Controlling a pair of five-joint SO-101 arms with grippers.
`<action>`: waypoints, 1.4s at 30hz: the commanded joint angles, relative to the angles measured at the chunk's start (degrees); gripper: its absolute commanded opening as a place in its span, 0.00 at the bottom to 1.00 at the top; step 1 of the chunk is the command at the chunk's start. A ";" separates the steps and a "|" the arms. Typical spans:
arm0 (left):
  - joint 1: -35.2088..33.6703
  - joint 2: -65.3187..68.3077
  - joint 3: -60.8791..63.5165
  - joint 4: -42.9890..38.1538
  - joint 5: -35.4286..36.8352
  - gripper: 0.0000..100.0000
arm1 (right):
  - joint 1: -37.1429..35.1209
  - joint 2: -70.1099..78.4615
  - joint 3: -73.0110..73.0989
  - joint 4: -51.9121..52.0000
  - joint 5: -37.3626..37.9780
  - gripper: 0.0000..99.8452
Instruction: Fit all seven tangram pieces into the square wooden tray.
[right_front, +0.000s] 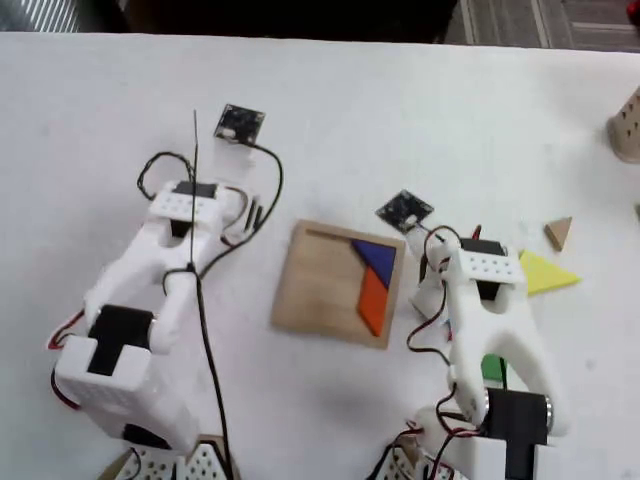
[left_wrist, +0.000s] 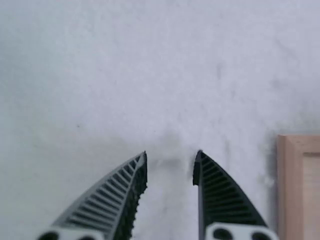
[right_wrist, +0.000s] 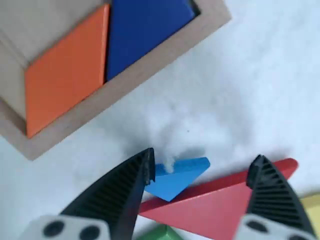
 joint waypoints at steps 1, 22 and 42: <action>-0.13 -0.13 -3.34 -0.18 -0.70 0.17 | 0.04 -6.99 -0.26 5.76 4.66 0.26; -0.13 -0.13 -3.34 -0.26 -0.70 0.17 | 2.51 -8.66 9.85 0.40 12.40 0.24; -0.13 -0.13 -3.34 -0.26 -0.70 0.17 | 2.68 -8.22 9.93 -5.93 18.55 0.23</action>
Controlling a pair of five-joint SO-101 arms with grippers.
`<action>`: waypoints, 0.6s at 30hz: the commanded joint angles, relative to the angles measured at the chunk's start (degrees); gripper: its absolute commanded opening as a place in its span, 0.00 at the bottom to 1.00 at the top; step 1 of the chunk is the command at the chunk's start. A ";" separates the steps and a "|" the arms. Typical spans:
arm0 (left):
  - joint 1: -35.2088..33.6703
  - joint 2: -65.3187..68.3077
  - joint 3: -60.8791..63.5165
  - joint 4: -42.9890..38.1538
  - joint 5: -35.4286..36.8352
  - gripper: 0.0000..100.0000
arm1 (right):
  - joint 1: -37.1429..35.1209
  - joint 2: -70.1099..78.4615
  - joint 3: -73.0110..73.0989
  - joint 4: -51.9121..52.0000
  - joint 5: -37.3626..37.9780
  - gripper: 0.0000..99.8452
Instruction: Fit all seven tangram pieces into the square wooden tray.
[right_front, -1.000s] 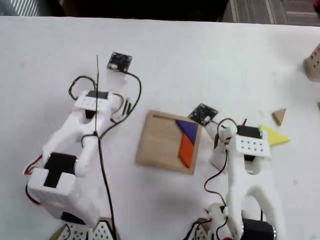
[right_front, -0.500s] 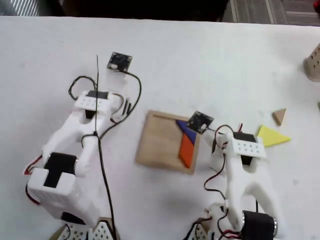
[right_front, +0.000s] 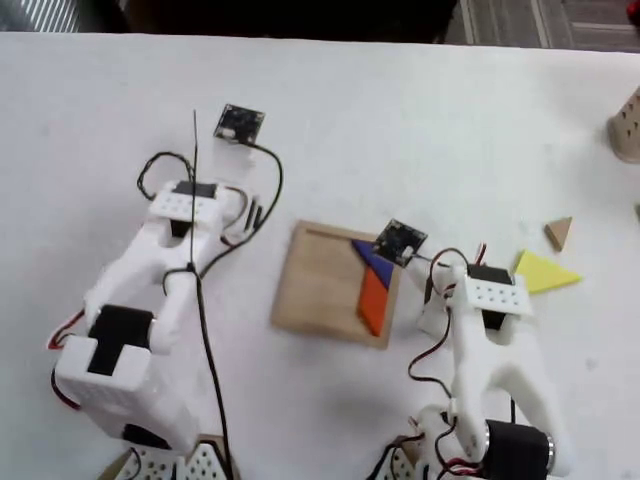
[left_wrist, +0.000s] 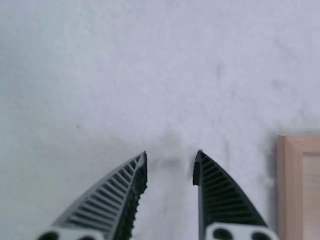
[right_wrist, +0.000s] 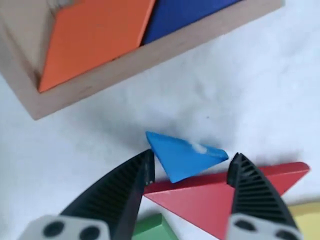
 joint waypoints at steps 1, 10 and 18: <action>-0.13 -0.13 -3.34 -0.26 -0.70 0.17 | 0.57 0.04 -0.09 -1.19 6.77 0.23; -0.13 -0.13 -3.34 -0.26 -0.70 0.17 | 1.80 0.04 0.09 1.54 16.18 0.23; -0.13 -0.13 -3.34 -0.26 -0.70 0.17 | 4.35 0.04 0.00 1.71 20.57 0.14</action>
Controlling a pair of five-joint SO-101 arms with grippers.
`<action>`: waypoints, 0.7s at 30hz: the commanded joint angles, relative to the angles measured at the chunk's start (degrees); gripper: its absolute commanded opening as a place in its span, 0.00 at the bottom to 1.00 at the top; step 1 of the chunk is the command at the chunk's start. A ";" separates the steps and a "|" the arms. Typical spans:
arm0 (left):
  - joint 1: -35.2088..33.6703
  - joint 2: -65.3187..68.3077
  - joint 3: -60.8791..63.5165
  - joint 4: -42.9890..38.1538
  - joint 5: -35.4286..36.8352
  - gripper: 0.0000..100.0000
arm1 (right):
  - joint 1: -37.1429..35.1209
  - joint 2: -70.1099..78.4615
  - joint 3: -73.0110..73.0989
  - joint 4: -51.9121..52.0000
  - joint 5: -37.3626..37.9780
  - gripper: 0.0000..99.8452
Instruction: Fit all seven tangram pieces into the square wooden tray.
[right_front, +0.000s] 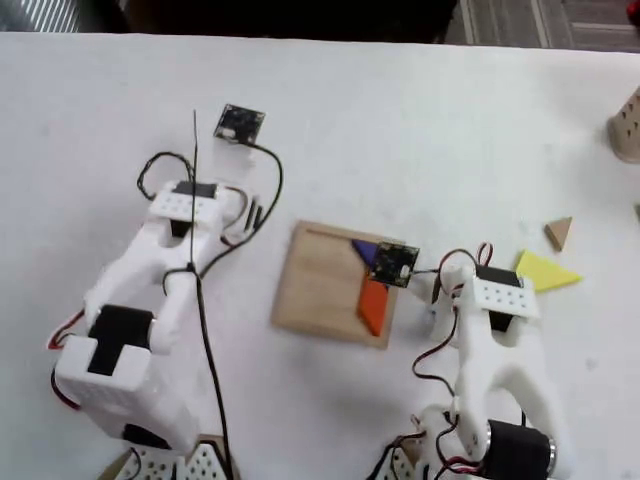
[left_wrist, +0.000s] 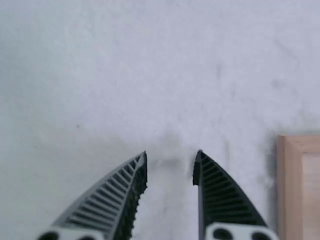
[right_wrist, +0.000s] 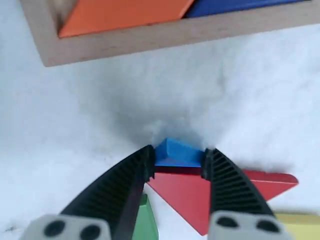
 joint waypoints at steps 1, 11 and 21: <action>-0.13 -0.13 -3.34 -0.26 -0.70 0.17 | 0.84 0.13 -0.09 0.75 1.67 0.15; -0.13 -0.13 -3.34 -0.26 -0.70 0.17 | 0.92 0.04 -0.44 1.19 -1.85 0.02; -0.13 -0.13 -3.34 -0.26 -0.70 0.17 | 1.71 -0.48 -5.45 1.36 -22.07 0.02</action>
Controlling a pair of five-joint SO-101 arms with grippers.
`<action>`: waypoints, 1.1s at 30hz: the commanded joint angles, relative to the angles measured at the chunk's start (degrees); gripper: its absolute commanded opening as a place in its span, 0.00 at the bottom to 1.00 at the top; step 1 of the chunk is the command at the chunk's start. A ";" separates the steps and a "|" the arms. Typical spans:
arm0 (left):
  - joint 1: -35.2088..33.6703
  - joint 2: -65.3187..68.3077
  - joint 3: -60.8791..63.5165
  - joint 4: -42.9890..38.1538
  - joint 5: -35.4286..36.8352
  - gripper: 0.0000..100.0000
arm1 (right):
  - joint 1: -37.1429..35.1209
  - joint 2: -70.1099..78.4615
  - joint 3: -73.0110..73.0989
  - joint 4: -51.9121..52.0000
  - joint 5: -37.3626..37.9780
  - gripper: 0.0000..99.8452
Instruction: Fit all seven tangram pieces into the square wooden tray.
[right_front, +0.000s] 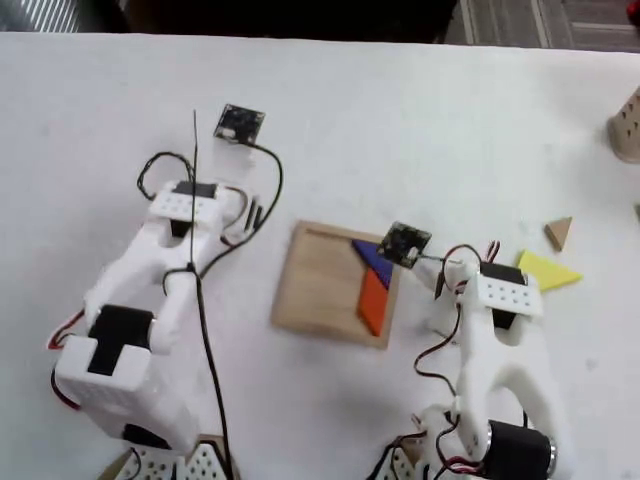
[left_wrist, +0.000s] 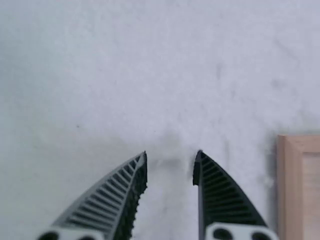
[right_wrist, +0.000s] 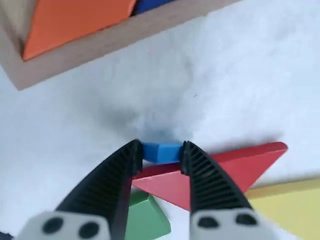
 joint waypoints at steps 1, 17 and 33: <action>-0.13 -0.13 -3.34 -0.26 -0.70 0.17 | 1.54 -0.40 -3.87 0.57 -8.44 0.02; -0.22 -0.22 -3.43 -0.26 -0.53 0.17 | 0.66 0.13 -19.16 19.91 -14.86 0.02; -0.04 -0.22 -3.43 -0.26 -0.79 0.17 | 7.25 -0.31 -16.35 25.10 18.90 0.20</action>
